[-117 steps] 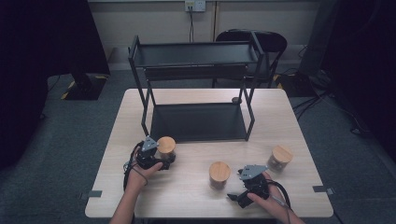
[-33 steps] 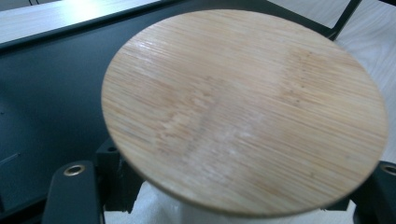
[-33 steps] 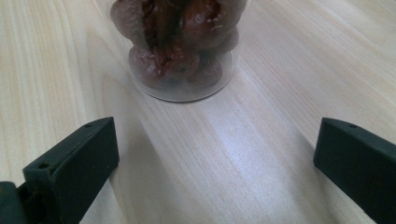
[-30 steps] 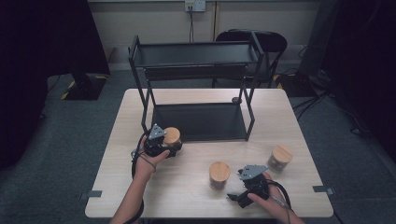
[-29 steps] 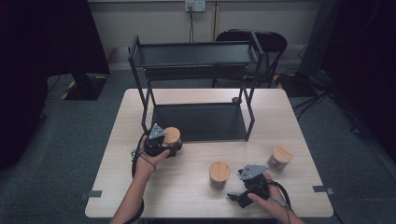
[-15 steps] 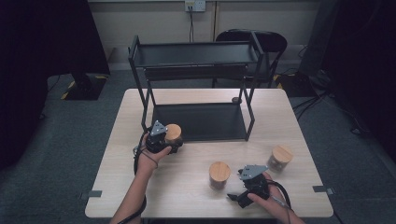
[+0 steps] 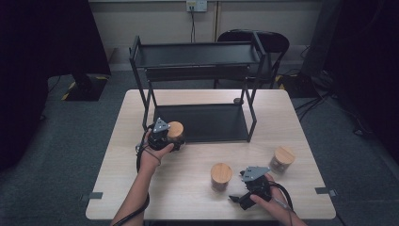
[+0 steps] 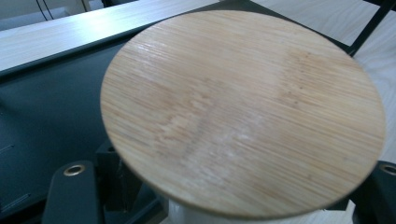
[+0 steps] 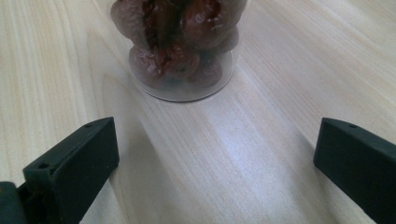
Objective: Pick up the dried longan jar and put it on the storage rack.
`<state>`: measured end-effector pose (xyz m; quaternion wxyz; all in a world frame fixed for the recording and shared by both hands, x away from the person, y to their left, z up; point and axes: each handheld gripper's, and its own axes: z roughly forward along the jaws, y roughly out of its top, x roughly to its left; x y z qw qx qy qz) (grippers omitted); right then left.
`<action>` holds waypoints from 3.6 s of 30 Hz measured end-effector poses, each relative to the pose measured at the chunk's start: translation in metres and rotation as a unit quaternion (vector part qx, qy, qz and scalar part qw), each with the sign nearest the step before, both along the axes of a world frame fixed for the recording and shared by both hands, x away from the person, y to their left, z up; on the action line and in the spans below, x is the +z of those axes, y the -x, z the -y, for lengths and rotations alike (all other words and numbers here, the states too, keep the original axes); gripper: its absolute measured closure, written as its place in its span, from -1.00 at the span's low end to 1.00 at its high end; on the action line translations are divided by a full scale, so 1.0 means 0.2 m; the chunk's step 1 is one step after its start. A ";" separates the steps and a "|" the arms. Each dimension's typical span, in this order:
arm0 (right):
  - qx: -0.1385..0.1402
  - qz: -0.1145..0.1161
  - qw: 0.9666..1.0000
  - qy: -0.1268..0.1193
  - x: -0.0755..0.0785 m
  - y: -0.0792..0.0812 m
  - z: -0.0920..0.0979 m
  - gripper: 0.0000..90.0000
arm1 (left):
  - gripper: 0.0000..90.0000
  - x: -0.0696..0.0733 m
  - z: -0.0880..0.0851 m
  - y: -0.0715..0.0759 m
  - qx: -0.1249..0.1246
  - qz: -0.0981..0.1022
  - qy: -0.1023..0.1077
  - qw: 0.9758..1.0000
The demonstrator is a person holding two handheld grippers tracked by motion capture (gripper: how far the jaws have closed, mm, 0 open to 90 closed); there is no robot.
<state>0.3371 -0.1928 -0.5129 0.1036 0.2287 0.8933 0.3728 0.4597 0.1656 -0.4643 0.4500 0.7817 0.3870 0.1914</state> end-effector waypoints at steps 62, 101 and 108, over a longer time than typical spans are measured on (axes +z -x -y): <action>-0.002 -0.001 1.000 0.000 0.00 0.00 0.00 -1.00 | -0.42 -0.01 0.04 -0.23 0.045 -0.005 -0.024 0.999; -0.002 -0.001 1.000 0.000 0.00 0.00 0.00 -1.00 | -0.42 -0.06 0.02 -0.31 0.081 -0.011 -0.033 0.996; -0.002 -0.001 1.000 0.000 0.00 0.00 0.00 -1.00 | -0.42 -0.07 0.02 -0.32 0.085 -0.010 -0.038 0.996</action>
